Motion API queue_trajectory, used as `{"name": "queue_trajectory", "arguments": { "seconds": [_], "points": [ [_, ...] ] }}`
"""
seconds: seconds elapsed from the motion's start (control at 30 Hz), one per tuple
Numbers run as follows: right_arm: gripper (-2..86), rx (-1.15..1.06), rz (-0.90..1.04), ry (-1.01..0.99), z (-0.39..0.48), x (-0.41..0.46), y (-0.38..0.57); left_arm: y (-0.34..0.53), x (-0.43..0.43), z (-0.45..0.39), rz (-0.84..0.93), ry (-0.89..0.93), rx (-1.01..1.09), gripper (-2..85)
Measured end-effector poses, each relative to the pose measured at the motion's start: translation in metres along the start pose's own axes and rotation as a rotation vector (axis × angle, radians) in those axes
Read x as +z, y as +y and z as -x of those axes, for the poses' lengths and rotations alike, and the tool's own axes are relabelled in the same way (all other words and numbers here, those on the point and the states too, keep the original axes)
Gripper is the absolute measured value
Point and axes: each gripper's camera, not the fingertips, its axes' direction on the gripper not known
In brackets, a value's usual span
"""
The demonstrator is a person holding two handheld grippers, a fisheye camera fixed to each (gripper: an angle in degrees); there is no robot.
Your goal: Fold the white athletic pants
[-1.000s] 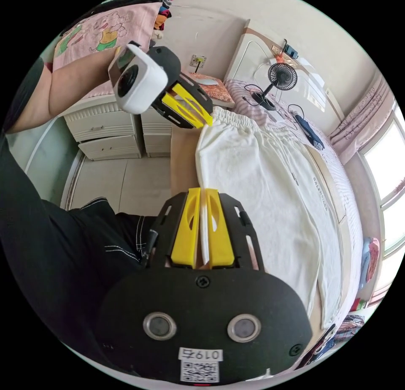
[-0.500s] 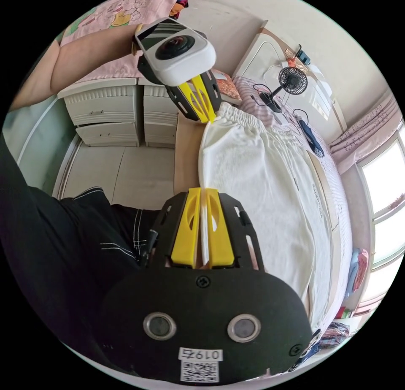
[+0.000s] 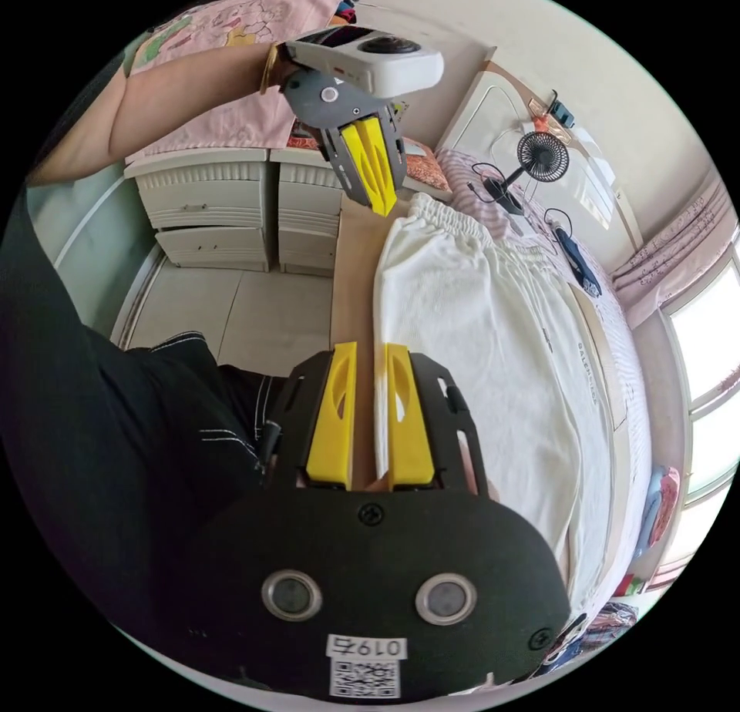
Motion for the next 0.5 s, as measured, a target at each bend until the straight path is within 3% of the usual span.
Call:
{"name": "queue_trajectory", "arguments": {
  "seconds": [0.1, 0.2, 0.33, 0.4, 0.5],
  "points": [
    [5.2, 0.038, -0.051, -0.051, -0.021, -0.009, 0.013, 0.005, -0.005, 0.024, -0.034, 0.021, -0.044, 0.5],
    [0.9, 0.130, -0.128, -0.120, -0.056, -0.022, 0.028, -0.006, -0.028, 0.048, -0.247, -0.051, -0.123, 0.7],
    [-0.7, 0.286, -0.168, -0.183, -0.107, -0.026, 0.054, -0.043, -0.016, 0.093, -0.331, -0.286, -0.328, 0.7],
    [-0.8, 0.334, -0.158, -0.179, -0.123, -0.021, 0.066, -0.063, 0.003, 0.116, -0.342, -0.243, -0.344, 0.7],
    [-0.9, 0.371, -0.143, -0.167, -0.138, -0.016, 0.084, -0.094, 0.028, 0.138, -0.434, -0.038, -0.216, 0.7]
  ]
}}
